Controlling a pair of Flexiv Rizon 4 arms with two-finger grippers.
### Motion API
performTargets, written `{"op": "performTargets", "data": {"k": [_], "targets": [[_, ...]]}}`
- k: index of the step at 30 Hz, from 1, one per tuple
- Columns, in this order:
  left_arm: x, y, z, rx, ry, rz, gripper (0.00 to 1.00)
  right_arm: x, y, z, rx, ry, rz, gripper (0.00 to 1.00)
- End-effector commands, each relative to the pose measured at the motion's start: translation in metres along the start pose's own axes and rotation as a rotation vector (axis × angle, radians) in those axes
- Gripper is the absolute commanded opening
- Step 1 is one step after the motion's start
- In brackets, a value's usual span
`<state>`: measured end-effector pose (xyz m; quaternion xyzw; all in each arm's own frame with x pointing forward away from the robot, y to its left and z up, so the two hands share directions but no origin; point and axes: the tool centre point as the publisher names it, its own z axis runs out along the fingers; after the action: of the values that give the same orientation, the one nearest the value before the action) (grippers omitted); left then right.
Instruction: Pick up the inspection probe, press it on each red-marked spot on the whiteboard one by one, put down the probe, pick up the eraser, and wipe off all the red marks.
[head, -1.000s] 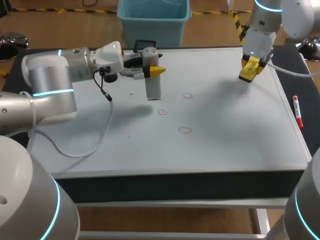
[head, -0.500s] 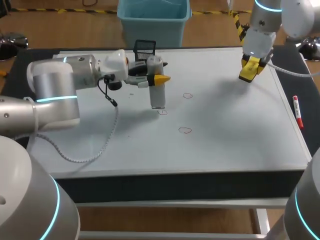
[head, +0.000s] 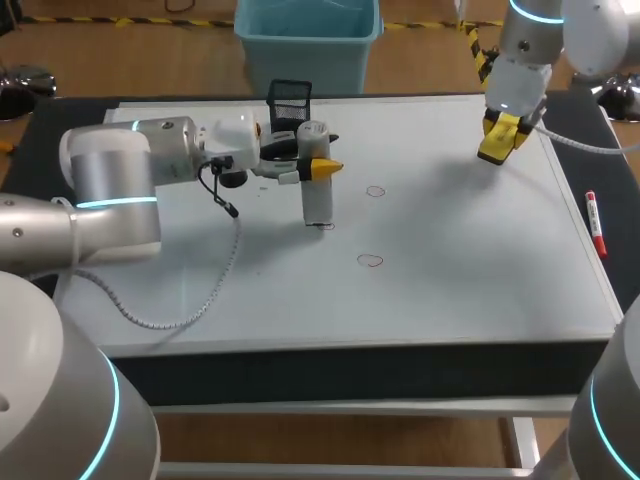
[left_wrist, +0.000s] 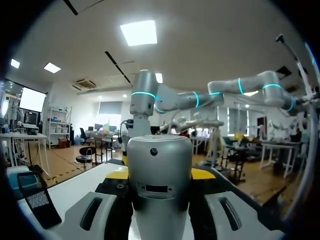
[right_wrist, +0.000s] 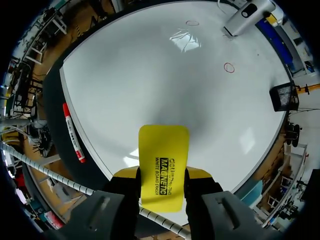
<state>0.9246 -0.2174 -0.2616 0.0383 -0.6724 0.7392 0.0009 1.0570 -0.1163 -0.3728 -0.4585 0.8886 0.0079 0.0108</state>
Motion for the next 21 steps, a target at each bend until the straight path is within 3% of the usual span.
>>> {"op": "performTargets", "data": {"k": [1, 21], "targets": [[-0.005, 0.006, 0.004, 0.001, 0.027, 0.001, 0.0, 0.0, 0.0, -0.001, 0.002, 0.004, -0.002, 0.0], [-0.007, 0.017, 0.008, -0.02, 0.061, 0.004, 0.0, 0.0, 0.0, -0.001, 0.002, 0.004, -0.002, 0.0]]}}
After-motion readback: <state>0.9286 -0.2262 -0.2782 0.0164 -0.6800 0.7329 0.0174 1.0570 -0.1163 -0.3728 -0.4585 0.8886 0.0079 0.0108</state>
